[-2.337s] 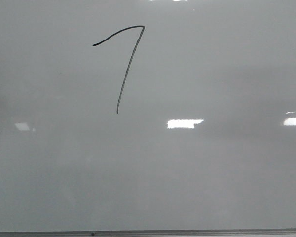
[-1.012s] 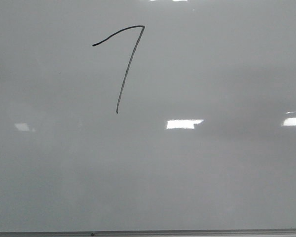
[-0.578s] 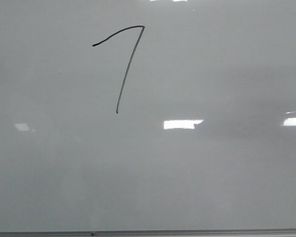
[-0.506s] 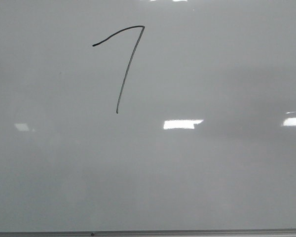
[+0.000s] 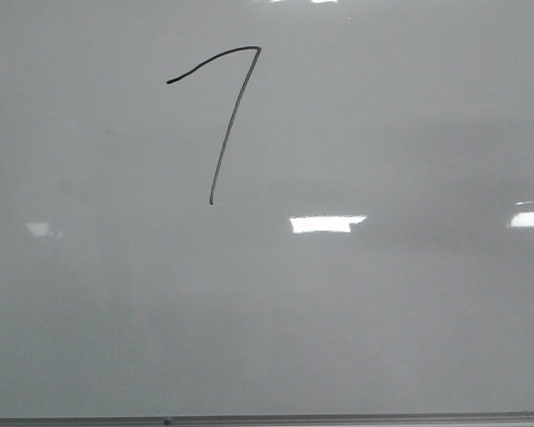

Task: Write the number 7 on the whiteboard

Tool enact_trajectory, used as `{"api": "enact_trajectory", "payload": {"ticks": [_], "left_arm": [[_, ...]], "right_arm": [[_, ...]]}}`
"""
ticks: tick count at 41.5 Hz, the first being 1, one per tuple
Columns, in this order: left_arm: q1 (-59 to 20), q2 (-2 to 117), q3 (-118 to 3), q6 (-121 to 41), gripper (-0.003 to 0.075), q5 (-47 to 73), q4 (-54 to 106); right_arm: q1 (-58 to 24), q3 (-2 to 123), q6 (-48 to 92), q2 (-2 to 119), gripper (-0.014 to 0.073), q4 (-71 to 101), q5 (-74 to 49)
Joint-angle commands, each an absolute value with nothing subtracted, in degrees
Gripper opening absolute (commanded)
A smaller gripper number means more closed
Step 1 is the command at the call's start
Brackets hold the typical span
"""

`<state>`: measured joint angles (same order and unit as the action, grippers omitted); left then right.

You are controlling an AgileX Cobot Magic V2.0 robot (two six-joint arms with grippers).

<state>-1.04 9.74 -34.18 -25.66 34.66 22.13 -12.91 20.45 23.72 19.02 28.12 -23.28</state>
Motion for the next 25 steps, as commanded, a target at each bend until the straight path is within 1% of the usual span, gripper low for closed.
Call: {"api": "enact_trajectory", "payload": {"ticks": [1,25], "left_arm": [[-1.24,7.49,-35.42,-25.26,-0.002,30.17,23.54],[-1.24,6.51,-35.39,-25.26,-0.002,30.15,23.79]], "right_arm": [[-12.56,21.91,23.77,19.31,-0.0069,28.99,-19.29],[-12.56,21.91,23.77,19.31,-0.0069,28.99,-19.29]]}}
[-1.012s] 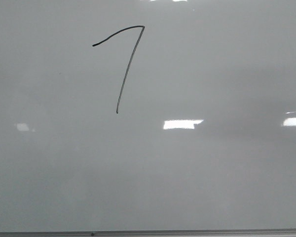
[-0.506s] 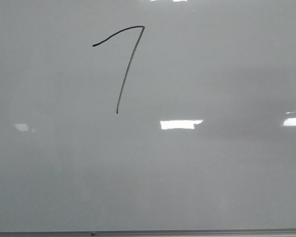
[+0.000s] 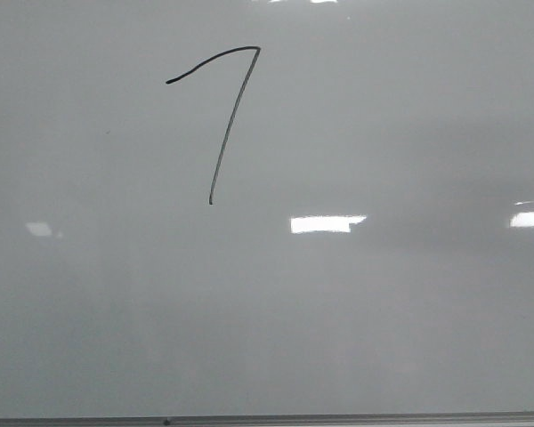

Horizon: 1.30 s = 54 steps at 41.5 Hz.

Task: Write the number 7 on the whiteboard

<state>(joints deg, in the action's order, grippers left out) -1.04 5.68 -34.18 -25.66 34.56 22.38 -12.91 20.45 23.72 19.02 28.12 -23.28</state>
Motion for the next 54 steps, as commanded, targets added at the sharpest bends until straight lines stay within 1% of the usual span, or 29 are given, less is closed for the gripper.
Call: {"api": "enact_trajectory", "payload": {"ticks": [1,7,14,17,26,32,54], "left_arm": [[-1.24,6.51,-35.39,-25.26,-0.002,30.15,23.79],[-1.24,4.8,-32.22,-23.44,-0.002,26.28,20.16],[-1.24,-1.5,-23.1,-5.81,-0.002,20.21,4.28],[-1.24,-0.92,-18.88,-1.14,-0.002,17.08,-0.67],[-1.24,-1.18,-5.22,0.53,-0.002,6.32,-2.12],[-1.24,-1.18,0.62,0.53,-0.002,0.0,-2.12],[-1.24,-1.07,0.5,0.53,-0.002,0.0,-2.12]], "right_arm": [[-12.56,21.91,23.77,19.31,-0.0069,28.99,-19.29],[-12.56,21.91,23.77,19.31,-0.0069,28.99,-19.33],[-12.56,21.91,23.77,19.31,-0.0069,28.99,-19.41],[-12.56,21.91,23.77,19.31,-0.0069,28.99,-19.55],[-12.56,21.91,23.77,19.31,-0.0069,28.99,-20.23],[-12.56,21.91,23.77,19.31,-0.0069,28.99,-20.23],[-12.56,21.91,23.77,19.31,-0.0069,28.99,-20.23]]}}
